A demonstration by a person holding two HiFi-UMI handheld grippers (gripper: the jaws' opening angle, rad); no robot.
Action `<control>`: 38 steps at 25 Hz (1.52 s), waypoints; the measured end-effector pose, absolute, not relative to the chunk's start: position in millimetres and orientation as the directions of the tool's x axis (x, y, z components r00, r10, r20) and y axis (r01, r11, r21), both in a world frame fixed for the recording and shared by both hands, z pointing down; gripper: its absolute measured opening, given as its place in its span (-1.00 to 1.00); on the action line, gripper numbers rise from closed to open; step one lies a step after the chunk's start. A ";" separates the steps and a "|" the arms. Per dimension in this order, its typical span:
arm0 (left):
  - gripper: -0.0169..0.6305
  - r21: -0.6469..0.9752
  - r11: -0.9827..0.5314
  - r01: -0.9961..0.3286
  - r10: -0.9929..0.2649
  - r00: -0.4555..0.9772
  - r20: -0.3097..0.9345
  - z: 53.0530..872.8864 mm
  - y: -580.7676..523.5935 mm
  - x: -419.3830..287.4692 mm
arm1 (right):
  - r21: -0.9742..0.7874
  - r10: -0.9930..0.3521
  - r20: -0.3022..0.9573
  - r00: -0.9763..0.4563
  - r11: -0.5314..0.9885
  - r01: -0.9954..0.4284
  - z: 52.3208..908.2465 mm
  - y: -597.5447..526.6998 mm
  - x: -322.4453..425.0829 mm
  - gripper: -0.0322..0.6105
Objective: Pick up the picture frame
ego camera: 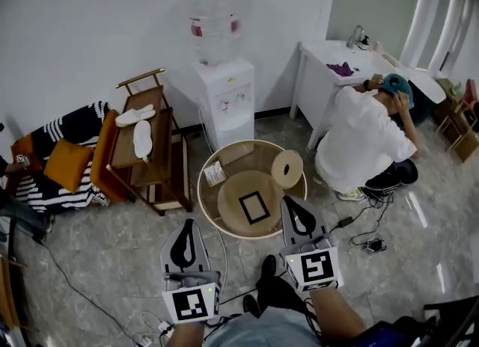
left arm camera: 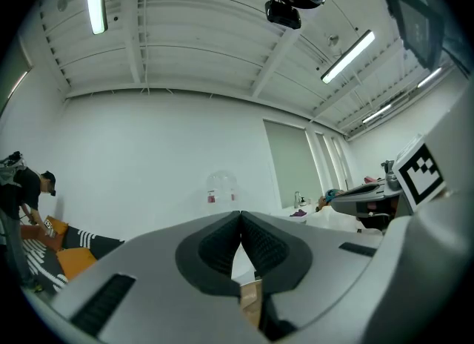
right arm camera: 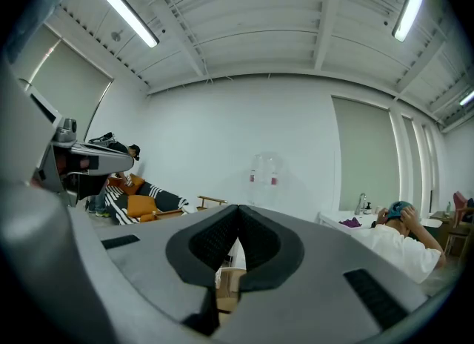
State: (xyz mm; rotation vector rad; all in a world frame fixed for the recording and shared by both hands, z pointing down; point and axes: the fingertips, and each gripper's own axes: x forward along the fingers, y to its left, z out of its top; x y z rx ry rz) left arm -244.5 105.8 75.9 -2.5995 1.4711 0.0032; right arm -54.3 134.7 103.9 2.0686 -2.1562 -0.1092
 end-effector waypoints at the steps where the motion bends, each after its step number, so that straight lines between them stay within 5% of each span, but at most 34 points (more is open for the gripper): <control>1: -0.90 -0.133 -0.509 -0.851 -0.850 0.521 -0.077 76.5 102.4 -242.3 | 0.157 -0.998 0.054 -0.034 0.042 -0.987 103.6 132.1 -52.5 -0.86; 12: -0.90 -0.129 -0.549 -0.826 -0.832 0.555 -0.009 109.5 28.1 -180.8 | 0.141 -0.997 0.076 -0.022 0.032 -0.989 133.3 59.7 -0.4 -0.86; 38: -0.90 0.015 -0.597 -0.802 -0.736 0.555 0.387 355.6 -133.1 -73.8 | -0.029 -0.842 0.525 -0.121 0.125 -0.992 420.0 -85.3 77.0 -0.86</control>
